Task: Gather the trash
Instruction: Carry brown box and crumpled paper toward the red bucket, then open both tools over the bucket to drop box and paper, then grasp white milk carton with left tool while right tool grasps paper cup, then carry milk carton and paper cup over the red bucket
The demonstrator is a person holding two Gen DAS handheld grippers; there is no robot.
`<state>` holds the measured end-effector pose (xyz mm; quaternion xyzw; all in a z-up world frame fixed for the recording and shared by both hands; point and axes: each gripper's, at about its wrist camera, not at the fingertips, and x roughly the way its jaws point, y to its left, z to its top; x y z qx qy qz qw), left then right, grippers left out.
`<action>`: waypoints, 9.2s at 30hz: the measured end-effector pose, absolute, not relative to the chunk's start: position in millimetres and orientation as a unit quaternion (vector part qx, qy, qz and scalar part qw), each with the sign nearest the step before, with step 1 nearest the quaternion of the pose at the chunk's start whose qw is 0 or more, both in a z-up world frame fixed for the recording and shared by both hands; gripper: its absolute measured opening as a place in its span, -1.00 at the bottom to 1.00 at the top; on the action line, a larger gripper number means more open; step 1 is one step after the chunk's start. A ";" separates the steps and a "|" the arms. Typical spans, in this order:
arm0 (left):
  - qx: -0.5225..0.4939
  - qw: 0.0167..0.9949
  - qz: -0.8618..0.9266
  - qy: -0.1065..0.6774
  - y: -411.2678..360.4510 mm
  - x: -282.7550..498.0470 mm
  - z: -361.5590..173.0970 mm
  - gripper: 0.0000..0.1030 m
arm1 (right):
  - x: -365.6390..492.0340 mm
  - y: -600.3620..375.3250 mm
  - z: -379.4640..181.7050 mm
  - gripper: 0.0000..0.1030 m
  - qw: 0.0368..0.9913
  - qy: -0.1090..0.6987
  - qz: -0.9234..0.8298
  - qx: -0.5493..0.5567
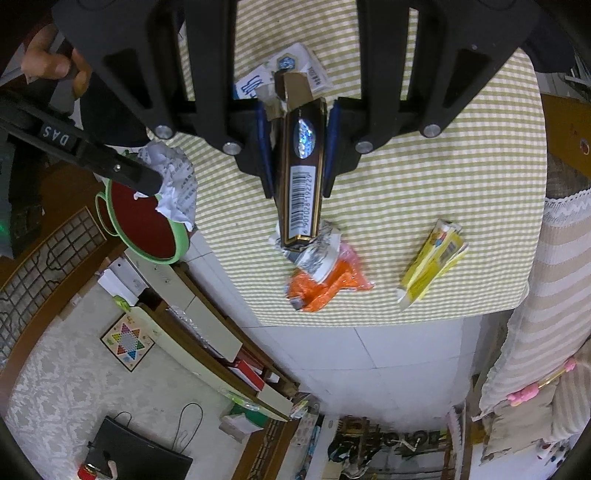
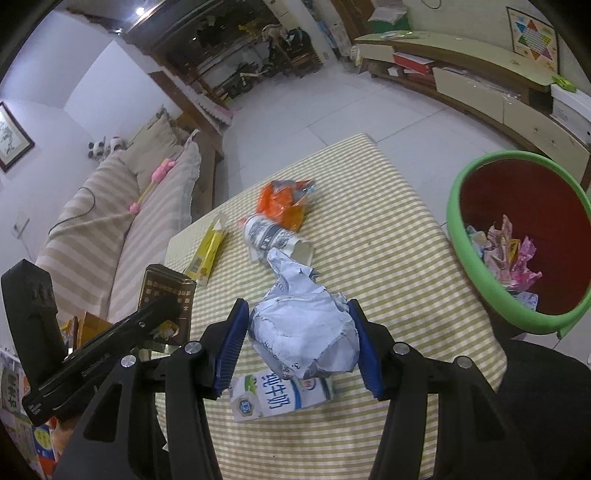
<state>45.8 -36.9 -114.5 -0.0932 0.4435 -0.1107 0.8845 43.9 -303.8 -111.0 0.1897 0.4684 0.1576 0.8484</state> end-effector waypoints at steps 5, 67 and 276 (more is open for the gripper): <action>-0.085 0.885 -0.123 0.442 -49.6 50.2 -110.6 -0.54 | 44.2 -318.5 -110.4 0.03 0.851 0.463 0.146 0.200; 0.013 0.838 -0.304 0.453 -272.4 116.6 -127.5 -0.54 | 54.1 -537.9 -106.9 0.03 0.882 0.390 -0.028 0.265; -0.011 0.898 -0.183 0.400 -140.7 59.2 -77.2 0.14 | 27.8 -436.3 -86.7 -0.10 0.886 0.407 0.040 0.221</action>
